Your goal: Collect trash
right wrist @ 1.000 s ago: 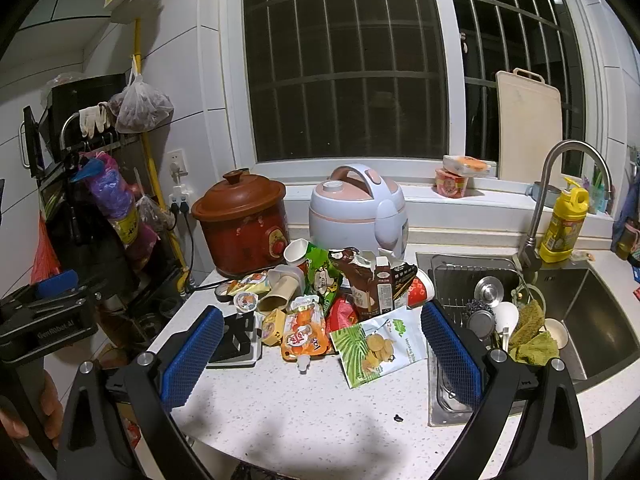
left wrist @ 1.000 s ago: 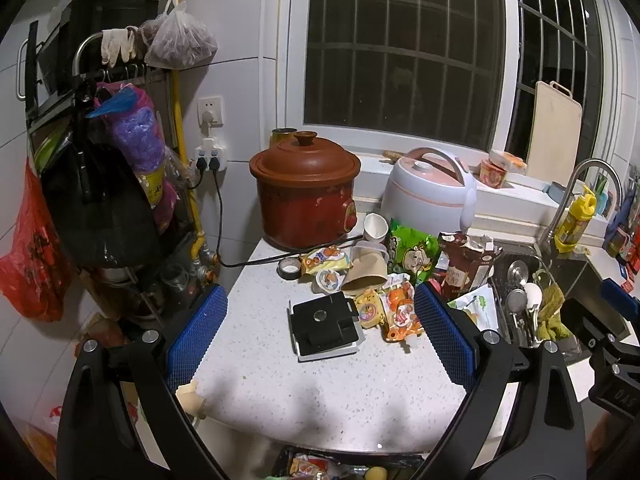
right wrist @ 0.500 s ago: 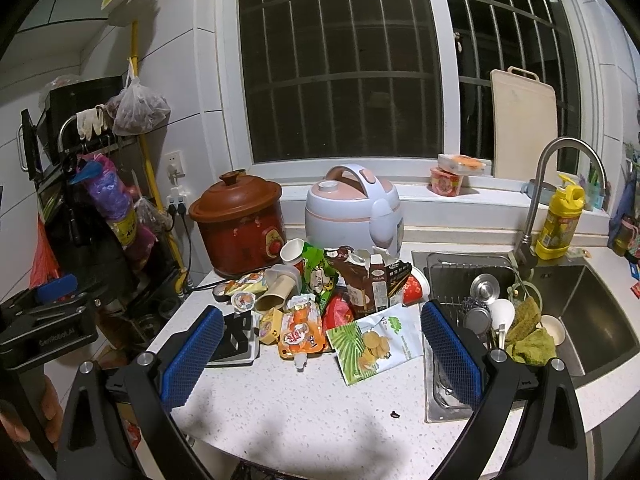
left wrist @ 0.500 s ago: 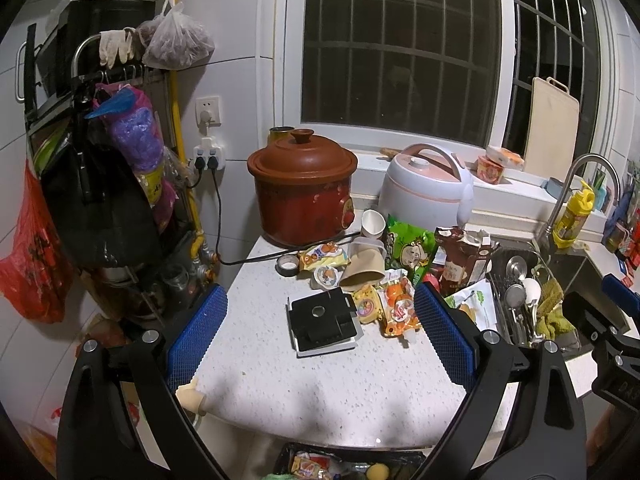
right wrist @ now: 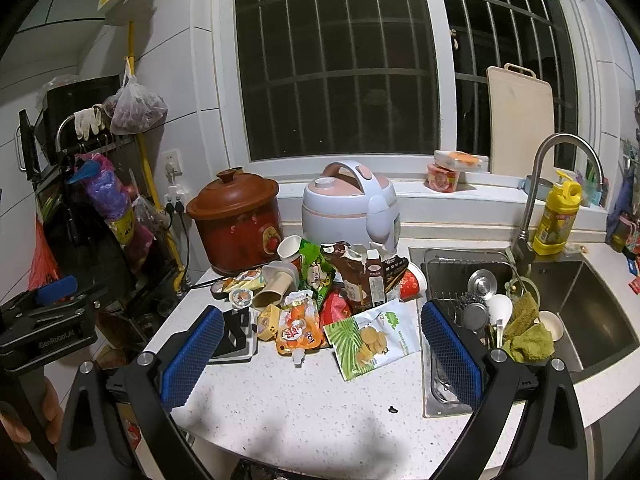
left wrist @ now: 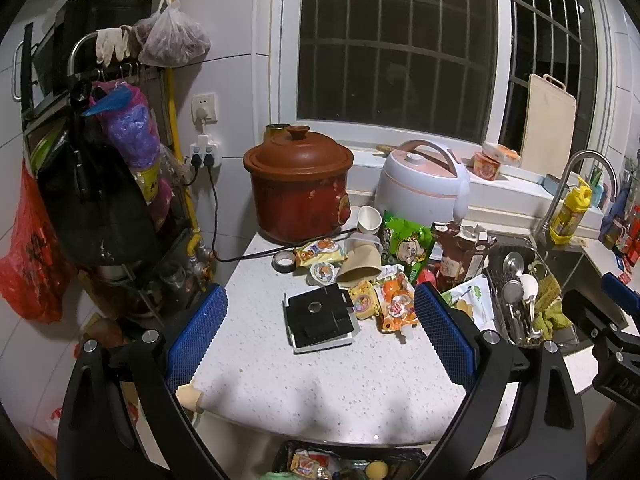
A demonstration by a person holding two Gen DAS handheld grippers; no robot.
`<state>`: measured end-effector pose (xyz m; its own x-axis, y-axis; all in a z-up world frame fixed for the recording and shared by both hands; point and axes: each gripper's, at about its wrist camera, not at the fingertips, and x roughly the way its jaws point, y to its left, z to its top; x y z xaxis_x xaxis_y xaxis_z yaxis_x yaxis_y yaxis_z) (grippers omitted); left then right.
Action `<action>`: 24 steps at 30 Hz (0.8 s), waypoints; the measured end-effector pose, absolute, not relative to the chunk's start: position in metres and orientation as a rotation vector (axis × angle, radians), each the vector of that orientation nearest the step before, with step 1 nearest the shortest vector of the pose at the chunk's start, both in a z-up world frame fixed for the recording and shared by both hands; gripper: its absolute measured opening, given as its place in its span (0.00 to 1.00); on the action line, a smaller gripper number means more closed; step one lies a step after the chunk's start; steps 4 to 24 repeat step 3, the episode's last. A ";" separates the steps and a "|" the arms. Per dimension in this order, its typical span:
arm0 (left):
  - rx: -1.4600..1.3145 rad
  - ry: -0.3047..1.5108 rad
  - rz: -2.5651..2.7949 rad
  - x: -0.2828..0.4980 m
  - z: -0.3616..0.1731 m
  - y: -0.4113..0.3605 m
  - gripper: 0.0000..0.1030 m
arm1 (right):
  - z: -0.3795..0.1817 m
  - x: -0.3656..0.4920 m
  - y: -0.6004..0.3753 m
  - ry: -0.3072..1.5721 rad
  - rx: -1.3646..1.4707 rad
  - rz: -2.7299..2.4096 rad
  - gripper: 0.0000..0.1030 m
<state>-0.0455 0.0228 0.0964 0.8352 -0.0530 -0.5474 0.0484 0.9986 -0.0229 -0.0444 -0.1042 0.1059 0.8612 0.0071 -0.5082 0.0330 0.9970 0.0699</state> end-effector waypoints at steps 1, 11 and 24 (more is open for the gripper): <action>-0.007 0.583 -0.056 -0.046 0.095 0.023 0.89 | 0.106 -0.044 -0.104 0.534 0.077 -0.013 0.95; -0.005 0.586 -0.061 -0.046 0.094 0.022 0.89 | 0.106 -0.044 -0.105 0.533 0.075 -0.011 0.95; -0.005 0.586 -0.061 -0.046 0.094 0.022 0.89 | 0.106 -0.044 -0.105 0.533 0.075 -0.011 0.95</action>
